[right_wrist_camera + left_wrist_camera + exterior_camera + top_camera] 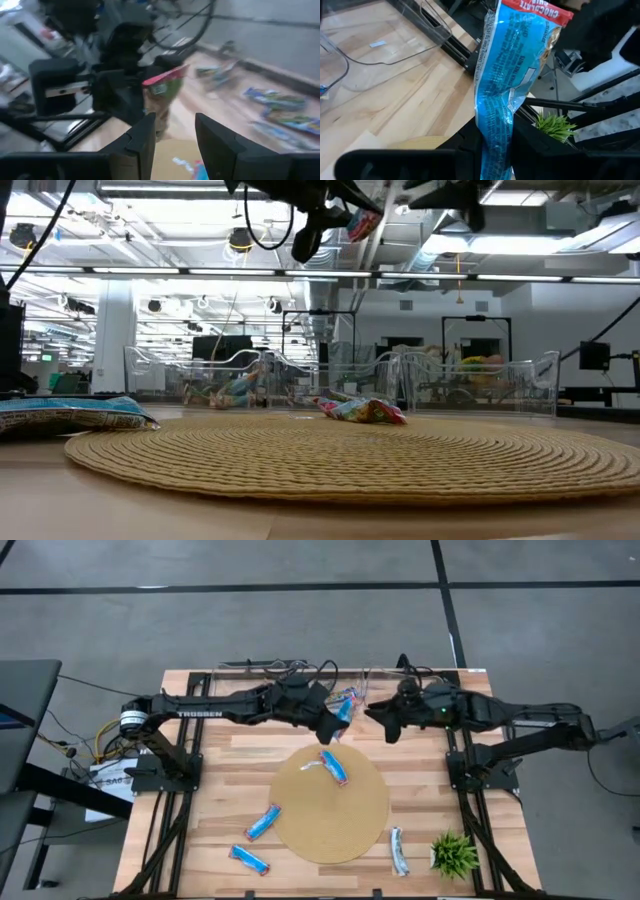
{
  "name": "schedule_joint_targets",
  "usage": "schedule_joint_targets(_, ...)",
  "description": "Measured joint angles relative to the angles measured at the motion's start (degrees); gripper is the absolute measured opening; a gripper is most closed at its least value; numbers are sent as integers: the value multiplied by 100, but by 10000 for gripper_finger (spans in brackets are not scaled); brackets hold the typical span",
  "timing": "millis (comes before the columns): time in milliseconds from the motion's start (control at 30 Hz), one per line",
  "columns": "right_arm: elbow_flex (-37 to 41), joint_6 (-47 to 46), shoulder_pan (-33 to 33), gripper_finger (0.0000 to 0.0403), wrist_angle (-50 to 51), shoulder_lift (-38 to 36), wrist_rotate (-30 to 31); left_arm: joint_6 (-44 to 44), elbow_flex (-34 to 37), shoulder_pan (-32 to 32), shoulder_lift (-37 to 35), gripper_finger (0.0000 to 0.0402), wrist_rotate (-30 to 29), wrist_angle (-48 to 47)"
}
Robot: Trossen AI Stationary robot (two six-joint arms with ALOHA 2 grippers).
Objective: Pick and place Granola Bars by type
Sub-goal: Put the red granola bar into the center transparent bin
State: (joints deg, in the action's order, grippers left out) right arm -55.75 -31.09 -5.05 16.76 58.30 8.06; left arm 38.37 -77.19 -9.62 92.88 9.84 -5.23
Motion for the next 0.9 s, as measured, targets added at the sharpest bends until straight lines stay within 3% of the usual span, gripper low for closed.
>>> schedule_joint_targets(167,0,-79,-104,128,-327,289,-474,11,0,23,0,66,-6,2)
schedule_joint_targets(700,-9,98,-152,197,-1066,685,-491,33,-2,64,7,66,76,412)
schedule_joint_targets(800,6,110,-185,194,-1150,760,-490,36,-2,65,9,66,156,455)
schedule_joint_targets(900,0,111,-185,166,-1211,778,-499,37,-3,70,9,66,149,528)
